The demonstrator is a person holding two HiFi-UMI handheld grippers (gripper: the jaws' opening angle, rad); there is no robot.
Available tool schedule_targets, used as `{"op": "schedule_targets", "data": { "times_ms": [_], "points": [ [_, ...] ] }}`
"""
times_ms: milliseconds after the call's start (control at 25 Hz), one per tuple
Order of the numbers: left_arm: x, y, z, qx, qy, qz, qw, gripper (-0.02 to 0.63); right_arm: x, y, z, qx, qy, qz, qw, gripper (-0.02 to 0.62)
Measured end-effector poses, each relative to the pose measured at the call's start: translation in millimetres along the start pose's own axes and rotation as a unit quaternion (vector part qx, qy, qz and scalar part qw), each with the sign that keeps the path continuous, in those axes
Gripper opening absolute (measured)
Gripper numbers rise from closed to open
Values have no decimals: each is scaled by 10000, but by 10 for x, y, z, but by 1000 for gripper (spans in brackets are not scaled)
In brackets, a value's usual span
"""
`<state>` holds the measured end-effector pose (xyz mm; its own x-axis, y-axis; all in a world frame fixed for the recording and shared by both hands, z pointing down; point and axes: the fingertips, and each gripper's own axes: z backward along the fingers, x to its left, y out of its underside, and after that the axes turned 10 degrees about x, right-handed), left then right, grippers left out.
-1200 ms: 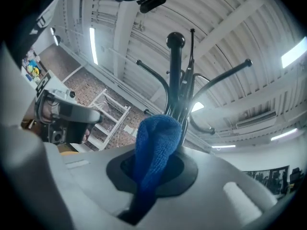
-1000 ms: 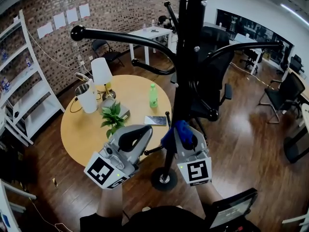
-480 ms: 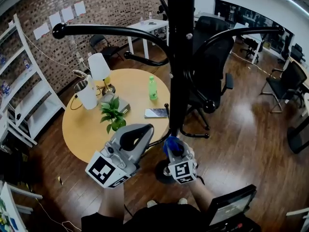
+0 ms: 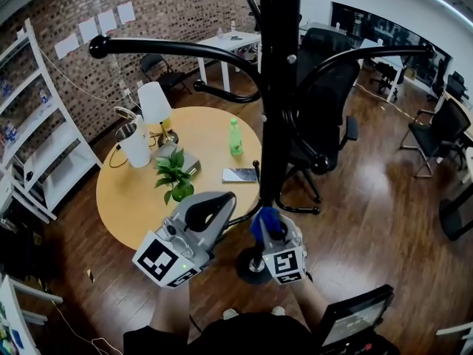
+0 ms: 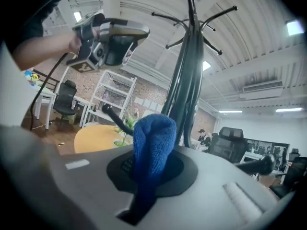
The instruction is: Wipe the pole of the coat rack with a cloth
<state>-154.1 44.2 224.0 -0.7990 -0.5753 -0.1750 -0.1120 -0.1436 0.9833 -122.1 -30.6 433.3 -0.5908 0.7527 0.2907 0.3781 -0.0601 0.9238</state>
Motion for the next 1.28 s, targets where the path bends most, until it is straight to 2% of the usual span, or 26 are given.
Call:
{"op": "schedule_targets", "data": {
  "times_ms": [240,440,600,760,880,1000,1080,1280],
  "points": [
    [10,0,-48,-45,49,-44,10000,-6,-268,-758,231,-862,254,39,9959,22],
    [26,-95,-7,-152,1,-135,9998,-6,-572,-1662,537,-2023,404,-65,9785,21],
    [72,-173,63,-254,-113,-194,9994,-6,-778,-2277,743,-2470,476,-62,9678,23],
    [100,-223,106,-334,-164,-234,9990,-6,-909,-2686,876,-2714,627,467,9593,23],
    [121,-240,121,-378,-210,-236,9988,-6,-963,-2865,931,-2791,603,572,9567,23],
    [128,-225,120,-350,-232,-230,9989,-6,-967,-2892,951,-2944,468,392,9537,23],
    [137,-210,128,-330,-242,-216,9989,-6,-972,-2861,967,-3034,462,258,9514,23],
    [159,-152,116,-295,-262,-144,9991,-6,-932,-2674,891,-2895,433,258,9558,23]
  ]
}}
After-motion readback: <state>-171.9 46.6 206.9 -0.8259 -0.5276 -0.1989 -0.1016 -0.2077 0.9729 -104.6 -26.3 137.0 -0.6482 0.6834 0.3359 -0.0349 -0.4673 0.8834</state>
